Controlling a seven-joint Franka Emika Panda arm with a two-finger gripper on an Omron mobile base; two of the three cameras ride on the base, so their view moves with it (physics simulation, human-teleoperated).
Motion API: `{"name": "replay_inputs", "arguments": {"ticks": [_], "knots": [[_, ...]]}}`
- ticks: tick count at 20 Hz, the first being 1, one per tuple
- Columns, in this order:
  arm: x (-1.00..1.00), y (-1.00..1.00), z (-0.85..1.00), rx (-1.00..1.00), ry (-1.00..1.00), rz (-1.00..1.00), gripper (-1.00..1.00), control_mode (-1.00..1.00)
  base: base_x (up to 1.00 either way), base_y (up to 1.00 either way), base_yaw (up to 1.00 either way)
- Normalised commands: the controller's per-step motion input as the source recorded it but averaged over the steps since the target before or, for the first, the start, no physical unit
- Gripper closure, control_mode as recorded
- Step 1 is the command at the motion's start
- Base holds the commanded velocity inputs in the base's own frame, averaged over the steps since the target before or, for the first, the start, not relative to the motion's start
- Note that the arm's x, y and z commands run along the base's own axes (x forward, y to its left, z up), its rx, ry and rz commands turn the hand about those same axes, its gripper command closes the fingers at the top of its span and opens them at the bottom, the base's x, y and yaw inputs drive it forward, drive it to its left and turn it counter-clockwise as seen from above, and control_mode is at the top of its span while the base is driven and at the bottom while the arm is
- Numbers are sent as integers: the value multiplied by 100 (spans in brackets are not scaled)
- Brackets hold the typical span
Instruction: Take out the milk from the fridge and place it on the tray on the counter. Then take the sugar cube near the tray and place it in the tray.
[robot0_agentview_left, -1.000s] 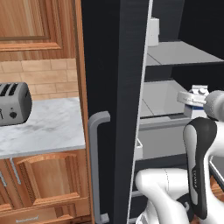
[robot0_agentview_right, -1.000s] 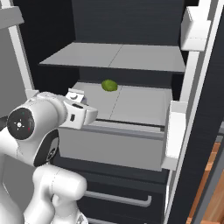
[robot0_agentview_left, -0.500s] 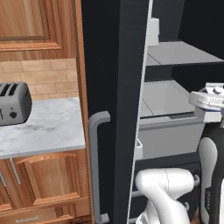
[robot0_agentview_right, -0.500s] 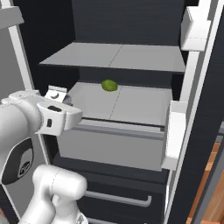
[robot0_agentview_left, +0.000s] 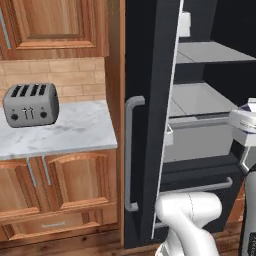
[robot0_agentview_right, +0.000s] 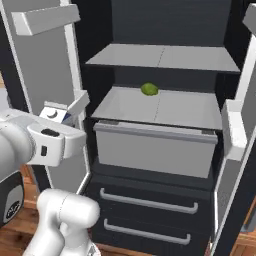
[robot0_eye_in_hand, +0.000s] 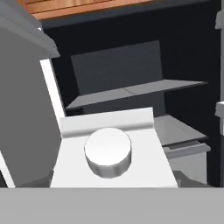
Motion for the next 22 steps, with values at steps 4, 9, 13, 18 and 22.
{"name": "replay_inputs", "arguments": {"ticks": [4, 9, 13, 18, 22], "knots": [[0, 0, 0, 0, 0, 0, 100, 100, -100, 100, 0], [0, 0, 0, 0, 0, 0, 100, 100, -98, 100, 4], [0, 0, 0, 0, 0, 0, 100, 100, -28, 100, 37], [0, 0, 0, 0, 0, 0, 100, 100, 17, 71, 58], [0, 0, 0, 0, 0, 0, 100, 100, 0, 21, 75]]}}
